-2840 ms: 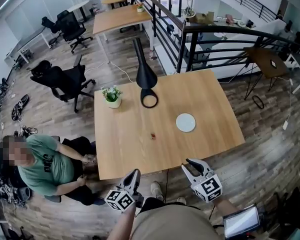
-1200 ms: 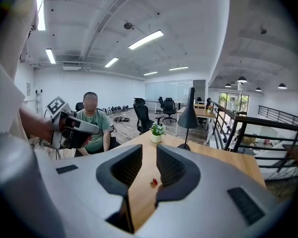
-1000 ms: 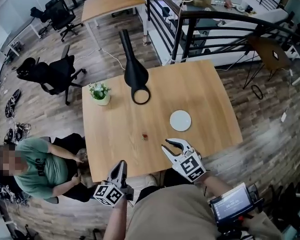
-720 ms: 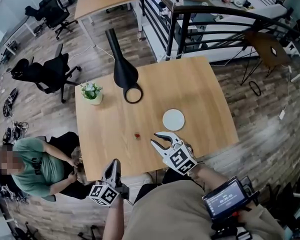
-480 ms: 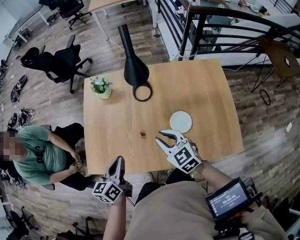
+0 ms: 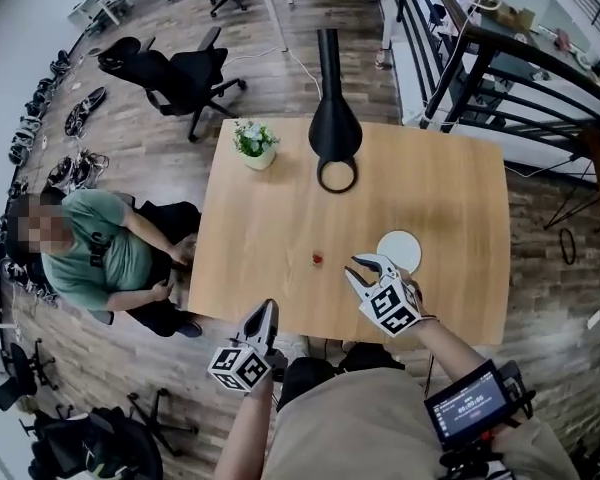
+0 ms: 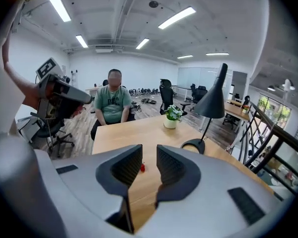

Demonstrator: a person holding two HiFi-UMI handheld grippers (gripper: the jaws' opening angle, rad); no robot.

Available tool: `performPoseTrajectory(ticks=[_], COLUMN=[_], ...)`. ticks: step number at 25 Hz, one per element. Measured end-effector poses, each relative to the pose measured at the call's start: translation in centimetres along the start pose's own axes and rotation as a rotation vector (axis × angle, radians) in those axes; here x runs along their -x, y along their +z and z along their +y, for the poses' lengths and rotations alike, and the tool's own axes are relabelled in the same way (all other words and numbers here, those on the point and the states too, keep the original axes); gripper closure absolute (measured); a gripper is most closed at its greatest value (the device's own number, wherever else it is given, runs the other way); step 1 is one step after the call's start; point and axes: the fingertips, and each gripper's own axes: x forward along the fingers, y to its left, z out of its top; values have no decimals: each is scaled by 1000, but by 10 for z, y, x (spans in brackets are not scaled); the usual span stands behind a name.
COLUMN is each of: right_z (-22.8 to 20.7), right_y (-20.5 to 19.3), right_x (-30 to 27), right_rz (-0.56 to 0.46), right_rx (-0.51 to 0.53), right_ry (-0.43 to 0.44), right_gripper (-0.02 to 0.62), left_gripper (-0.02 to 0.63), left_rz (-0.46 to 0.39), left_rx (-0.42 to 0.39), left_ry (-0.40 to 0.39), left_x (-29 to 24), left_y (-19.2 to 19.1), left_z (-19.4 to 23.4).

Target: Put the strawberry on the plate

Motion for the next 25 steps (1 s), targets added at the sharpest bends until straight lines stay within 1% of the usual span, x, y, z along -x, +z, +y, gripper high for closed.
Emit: performPoseTrajectory(ticks=[3,6,16,20,25], right_z=[2,5,23,29,40], right_y=[-11,-24,-58,-69,-93], right_x=[-22,-42,-118,-150,-188], right_rz=[31,63,166,182,241], right_rx=[62,100,127,123,148], right_ry=[41,80,188,201,220], right_gripper=[514,514,514,514,514], left_gripper=[603,603,603,603,603], left_rz=[0,2,24,43,68], left_rx=[-5,-1,4,-4,-17], left_ry=[24,42,75,86,90], left_x=[1,2,8,7,5], left_y=[-4,-10,-1,0,4], left_z=[4,7,26,34,45])
